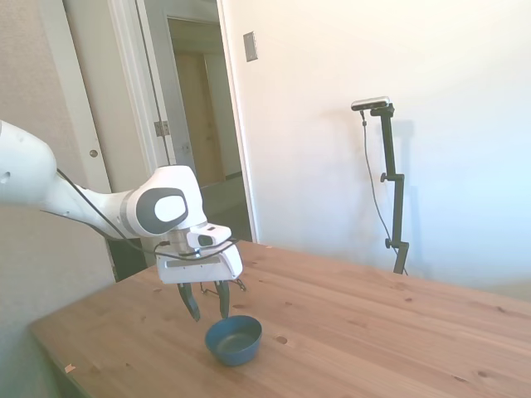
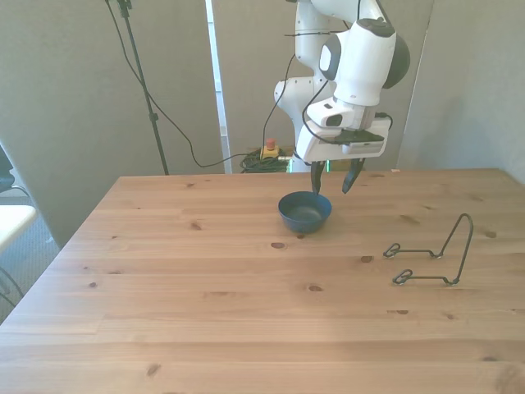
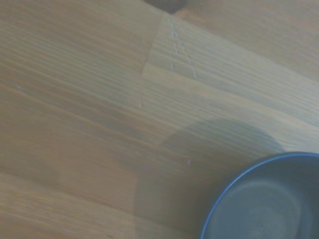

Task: Unload the bowl

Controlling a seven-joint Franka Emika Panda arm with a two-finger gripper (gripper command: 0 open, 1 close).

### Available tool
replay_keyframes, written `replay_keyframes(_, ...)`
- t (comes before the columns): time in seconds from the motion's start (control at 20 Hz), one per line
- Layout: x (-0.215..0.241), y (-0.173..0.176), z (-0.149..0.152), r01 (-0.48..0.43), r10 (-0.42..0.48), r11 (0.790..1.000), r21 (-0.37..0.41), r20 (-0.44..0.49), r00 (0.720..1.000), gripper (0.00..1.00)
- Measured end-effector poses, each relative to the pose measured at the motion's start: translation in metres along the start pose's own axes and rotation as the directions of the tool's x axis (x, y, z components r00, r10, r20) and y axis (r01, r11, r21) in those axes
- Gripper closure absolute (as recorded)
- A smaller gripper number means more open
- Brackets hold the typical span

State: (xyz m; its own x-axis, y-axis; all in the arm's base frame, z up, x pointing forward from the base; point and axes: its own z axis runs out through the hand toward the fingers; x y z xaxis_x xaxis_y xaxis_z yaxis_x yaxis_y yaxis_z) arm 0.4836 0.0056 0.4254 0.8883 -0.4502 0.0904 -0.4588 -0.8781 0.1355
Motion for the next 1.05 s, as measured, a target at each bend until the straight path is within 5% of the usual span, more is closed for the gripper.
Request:
replay_keyframes(0.6, -0.061, -0.018, -0.035, -0.006, 0.037, 0.971, 0.239, -0.126, 0.991, 0.00)
replay_keyframes(1.05, -0.074, -0.032, -0.037, 0.025, 0.007, 0.925, 0.379, -0.081, 0.997, 0.00)
